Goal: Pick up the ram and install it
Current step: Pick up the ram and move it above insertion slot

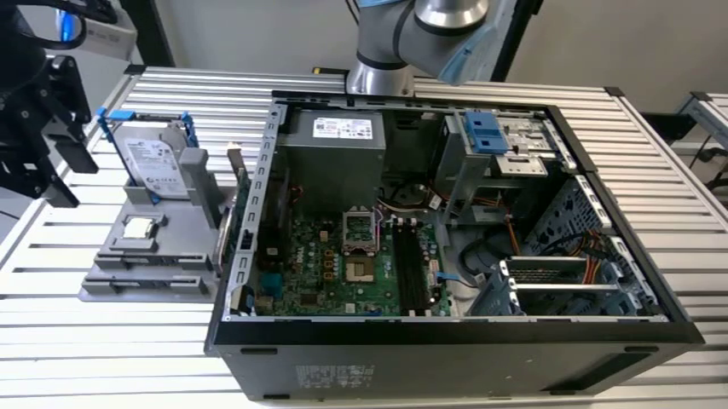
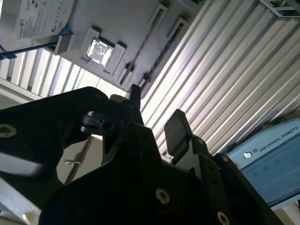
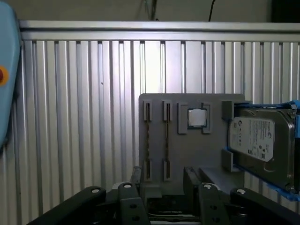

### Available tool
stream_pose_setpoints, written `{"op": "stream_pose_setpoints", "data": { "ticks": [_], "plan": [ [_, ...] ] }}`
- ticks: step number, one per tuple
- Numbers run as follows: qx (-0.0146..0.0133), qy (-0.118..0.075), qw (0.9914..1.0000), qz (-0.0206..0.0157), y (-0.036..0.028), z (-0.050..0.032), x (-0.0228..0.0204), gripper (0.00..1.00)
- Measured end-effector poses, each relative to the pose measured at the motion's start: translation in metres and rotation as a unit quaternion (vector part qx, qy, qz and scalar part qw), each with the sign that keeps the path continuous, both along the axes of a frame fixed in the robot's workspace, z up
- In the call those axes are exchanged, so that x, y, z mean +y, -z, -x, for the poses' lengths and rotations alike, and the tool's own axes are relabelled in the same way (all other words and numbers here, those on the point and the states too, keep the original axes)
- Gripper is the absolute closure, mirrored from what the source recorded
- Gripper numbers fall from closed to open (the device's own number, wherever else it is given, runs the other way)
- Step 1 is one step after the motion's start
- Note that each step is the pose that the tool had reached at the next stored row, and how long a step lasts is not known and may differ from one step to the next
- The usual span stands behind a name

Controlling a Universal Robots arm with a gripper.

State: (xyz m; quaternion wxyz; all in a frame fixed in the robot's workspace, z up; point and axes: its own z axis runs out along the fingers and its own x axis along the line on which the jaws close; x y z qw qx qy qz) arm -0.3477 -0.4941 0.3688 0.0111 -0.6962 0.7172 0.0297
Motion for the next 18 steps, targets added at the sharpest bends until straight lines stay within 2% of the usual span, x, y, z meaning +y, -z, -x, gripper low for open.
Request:
{"op": "stream_pose_setpoints", "data": {
  "ticks": [18],
  "plan": [
    [0.0,0.0,1.0,0.0004,0.0327,-0.0026,0.0009,0.0]
  ]
}}
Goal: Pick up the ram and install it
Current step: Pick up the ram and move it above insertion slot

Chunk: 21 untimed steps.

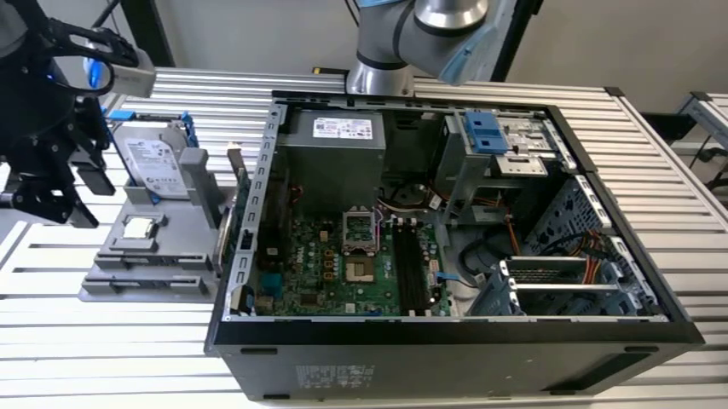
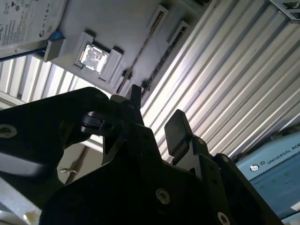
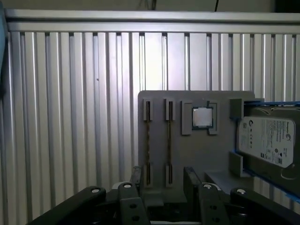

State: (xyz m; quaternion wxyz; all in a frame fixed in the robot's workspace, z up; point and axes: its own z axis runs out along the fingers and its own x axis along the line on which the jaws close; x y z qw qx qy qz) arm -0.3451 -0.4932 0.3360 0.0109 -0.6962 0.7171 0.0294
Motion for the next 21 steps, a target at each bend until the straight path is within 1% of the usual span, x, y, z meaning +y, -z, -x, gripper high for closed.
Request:
{"op": "stream_pose_setpoints", "data": {
  "ticks": [10,17,21],
  "plan": [
    [0.0,0.0,1.0,0.0005,0.0183,-0.0002,0.0002,0.0],
    [0.0,0.0,1.0,0.0005,0.0311,-0.0036,0.0001,0.0],
    [0.0,0.0,1.0,0.0006,0.0383,-0.004,0.0002,0.0]
  ]
}}
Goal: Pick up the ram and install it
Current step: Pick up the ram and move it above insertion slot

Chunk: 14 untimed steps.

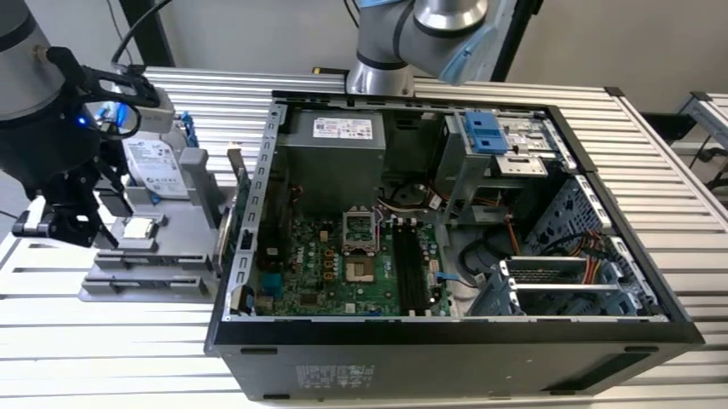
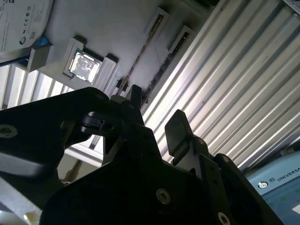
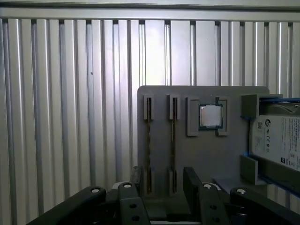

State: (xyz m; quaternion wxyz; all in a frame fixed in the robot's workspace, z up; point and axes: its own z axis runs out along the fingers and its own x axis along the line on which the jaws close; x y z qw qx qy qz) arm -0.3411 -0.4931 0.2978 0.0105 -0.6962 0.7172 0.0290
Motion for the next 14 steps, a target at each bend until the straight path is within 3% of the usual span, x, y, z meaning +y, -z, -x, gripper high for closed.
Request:
{"op": "stream_pose_setpoints", "data": {
  "ticks": [14],
  "plan": [
    [-0.0001,0.0,1.0,0.0003,0.0255,-0.0001,0.001,0.0]
  ]
}}
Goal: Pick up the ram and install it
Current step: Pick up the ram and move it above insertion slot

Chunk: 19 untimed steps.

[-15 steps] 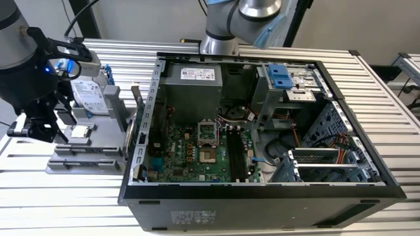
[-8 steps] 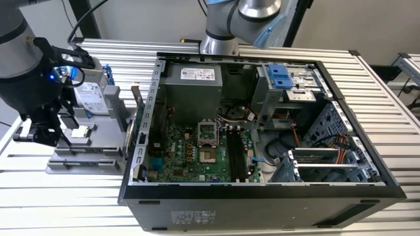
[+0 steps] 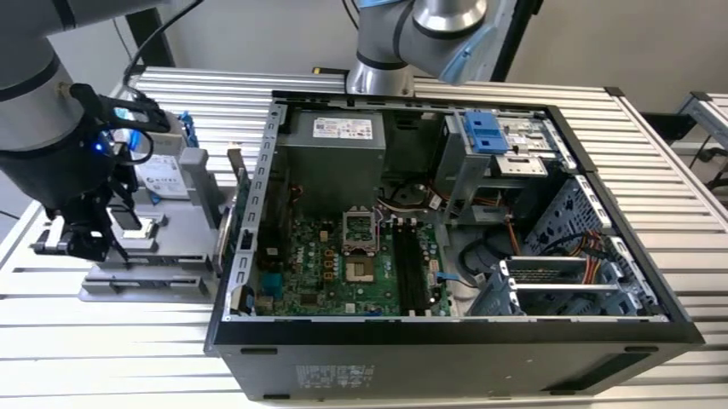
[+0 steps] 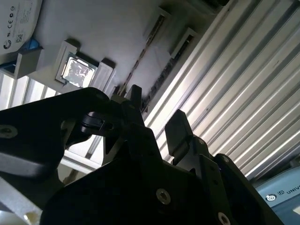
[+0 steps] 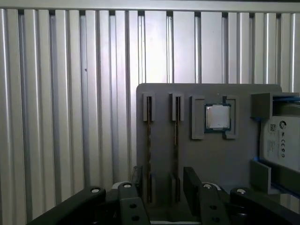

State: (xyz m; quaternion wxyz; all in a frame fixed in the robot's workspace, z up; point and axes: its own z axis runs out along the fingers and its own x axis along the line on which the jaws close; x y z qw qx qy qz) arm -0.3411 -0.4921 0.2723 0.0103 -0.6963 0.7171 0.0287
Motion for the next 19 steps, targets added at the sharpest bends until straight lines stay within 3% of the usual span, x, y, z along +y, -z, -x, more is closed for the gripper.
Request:
{"op": "stream_pose_setpoints", "data": {
  "ticks": [4,10,19],
  "plan": [
    [-0.0001,0.0,1.0,0.0008,0.0059,0.0001,0.0011,0.0],
    [0.0,0.001,0.99998,0.0066,0.016,0.0,0.0048,0.0],
    [0.0,0.004,0.99993,0.0114,0.0287,0.0,0.0053,0.0]
  ]
}}
